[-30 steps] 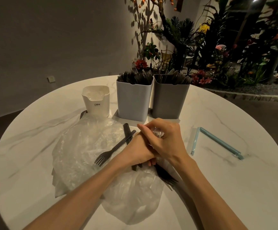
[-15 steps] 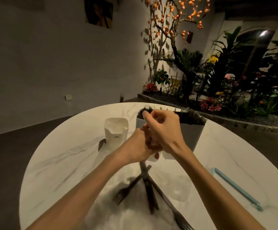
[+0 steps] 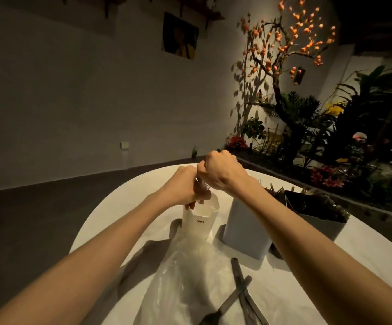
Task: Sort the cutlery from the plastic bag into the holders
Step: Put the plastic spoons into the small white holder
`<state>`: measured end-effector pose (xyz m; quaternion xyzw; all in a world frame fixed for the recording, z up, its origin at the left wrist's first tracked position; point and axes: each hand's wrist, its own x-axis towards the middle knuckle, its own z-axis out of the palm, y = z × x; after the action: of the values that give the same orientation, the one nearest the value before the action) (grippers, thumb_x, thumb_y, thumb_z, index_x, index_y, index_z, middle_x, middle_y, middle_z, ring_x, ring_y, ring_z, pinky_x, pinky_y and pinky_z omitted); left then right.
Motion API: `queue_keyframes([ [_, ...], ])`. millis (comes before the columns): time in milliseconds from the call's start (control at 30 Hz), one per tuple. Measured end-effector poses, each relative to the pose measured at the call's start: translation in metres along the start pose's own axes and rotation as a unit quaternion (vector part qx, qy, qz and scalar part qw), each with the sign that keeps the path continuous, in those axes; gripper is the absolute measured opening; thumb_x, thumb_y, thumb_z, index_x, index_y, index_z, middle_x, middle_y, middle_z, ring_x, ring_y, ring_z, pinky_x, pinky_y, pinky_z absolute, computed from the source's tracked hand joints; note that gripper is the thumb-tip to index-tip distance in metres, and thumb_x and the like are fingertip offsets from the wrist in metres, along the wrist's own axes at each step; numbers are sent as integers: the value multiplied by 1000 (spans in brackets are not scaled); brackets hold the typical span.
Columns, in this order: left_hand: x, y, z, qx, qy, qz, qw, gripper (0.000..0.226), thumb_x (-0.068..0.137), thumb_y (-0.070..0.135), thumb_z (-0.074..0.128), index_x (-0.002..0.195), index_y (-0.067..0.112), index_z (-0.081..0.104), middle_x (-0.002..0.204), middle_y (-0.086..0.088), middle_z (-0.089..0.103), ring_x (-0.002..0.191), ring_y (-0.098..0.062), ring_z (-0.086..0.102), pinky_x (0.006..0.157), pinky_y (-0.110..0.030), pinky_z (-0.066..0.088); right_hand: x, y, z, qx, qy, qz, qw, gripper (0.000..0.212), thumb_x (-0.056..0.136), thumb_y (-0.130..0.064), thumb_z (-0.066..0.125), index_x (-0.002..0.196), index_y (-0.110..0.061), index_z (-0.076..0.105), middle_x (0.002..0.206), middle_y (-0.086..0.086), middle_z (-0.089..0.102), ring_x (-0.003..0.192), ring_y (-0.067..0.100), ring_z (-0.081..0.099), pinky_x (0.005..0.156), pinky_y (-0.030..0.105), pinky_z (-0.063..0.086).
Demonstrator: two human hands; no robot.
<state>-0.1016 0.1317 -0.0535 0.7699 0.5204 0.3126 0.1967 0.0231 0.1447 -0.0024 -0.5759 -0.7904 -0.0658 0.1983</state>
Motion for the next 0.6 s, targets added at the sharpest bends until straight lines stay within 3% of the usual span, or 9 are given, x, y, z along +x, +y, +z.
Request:
queue_keyframes([
  [133, 10, -22, 13, -19, 14, -27, 999, 14, 89, 23, 76, 93, 12, 68, 74, 4, 70, 53, -8, 68, 53, -15, 49, 15, 4, 21, 22, -52, -6, 998, 43, 96, -39, 47, 79, -2, 63, 75, 12, 62, 68, 28, 60, 56, 33, 45],
  [300, 13, -40, 16, -87, 13, -48, 995, 36, 82, 33, 82, 108, 12, 68, 91, -4, 71, 47, -8, 65, 48, -17, 49, 24, 8, 31, 65, -63, -16, 996, 45, 97, -19, 49, 54, -10, 43, 58, 5, 44, 51, 15, 36, 46, 24, 30],
  [400, 12, -50, 15, -136, -2, -49, 990, 47, 76, 34, 87, 116, 16, 69, 105, 2, 71, 69, -13, 72, 56, -19, 55, 28, 10, 36, 58, -68, -27, 996, 46, 96, -15, 49, 52, -11, 38, 59, 7, 41, 51, 14, 30, 45, 24, 27],
  [467, 9, -55, 11, -197, 5, -48, 979, 51, 77, 31, 87, 123, 21, 67, 112, 8, 68, 90, -17, 71, 62, -19, 55, 32, 17, 38, 47, -61, -14, 997, 42, 95, -15, 49, 55, -6, 44, 61, 11, 46, 53, 17, 34, 46, 28, 32],
  [500, 8, -59, 8, -226, 15, -49, 973, 52, 77, 31, 86, 125, 24, 65, 115, 10, 68, 91, -18, 70, 63, -19, 55, 33, 21, 38, 43, -56, -4, 997, 39, 95, -16, 50, 59, -2, 50, 63, 14, 52, 54, 19, 39, 48, 31, 36],
  [600, 3, -69, 4, -255, 35, -67, 964, 52, 79, 36, 85, 124, 32, 61, 120, 10, 64, 77, -15, 68, 61, -21, 55, 34, 28, 41, 30, -68, 1, 997, 36, 96, -19, 51, 71, 5, 60, 69, 17, 62, 58, 25, 50, 52, 33, 42],
])
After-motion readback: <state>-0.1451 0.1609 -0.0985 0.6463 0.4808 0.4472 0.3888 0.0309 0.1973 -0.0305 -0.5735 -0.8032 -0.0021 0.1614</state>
